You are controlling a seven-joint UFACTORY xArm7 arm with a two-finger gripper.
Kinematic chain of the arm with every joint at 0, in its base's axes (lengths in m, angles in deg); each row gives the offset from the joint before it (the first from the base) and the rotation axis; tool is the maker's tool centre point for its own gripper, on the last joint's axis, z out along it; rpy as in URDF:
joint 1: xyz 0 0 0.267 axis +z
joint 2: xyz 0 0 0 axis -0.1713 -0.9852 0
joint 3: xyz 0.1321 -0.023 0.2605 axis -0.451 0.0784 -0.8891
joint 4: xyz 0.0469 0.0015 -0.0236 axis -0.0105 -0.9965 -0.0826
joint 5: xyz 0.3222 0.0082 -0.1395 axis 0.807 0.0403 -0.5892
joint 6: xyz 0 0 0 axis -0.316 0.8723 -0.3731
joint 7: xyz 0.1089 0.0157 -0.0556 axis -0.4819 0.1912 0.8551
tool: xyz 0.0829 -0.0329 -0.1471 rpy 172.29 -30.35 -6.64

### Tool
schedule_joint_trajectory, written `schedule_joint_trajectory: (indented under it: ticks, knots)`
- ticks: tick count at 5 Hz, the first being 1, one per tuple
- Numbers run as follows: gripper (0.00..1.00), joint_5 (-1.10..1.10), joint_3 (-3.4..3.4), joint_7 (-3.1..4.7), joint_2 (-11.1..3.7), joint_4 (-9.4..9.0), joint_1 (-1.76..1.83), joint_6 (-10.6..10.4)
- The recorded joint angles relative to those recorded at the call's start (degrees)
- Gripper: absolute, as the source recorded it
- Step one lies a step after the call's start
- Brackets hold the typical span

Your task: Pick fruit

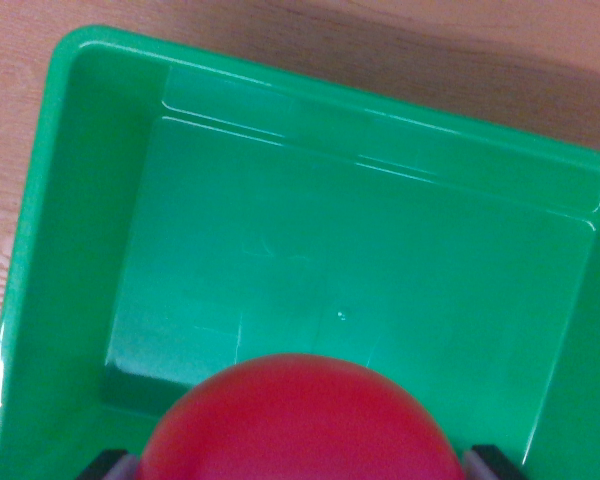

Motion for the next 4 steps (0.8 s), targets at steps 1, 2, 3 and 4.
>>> schedule_joint_trajectory:
  ticks: [1,2,3,4]
  knots:
    - [1.00,0.01,-0.01,0.06,0.41,0.96,0.01,1.37]
    - [1.00,0.01,-0.01,0.06,0.41,0.96,0.01,1.37]
    - [1.00,0.02,-0.02,0.11,0.77,1.78,0.02,2.54]
    - [1.00,0.02,-0.02,0.11,0.77,1.78,0.02,2.54]
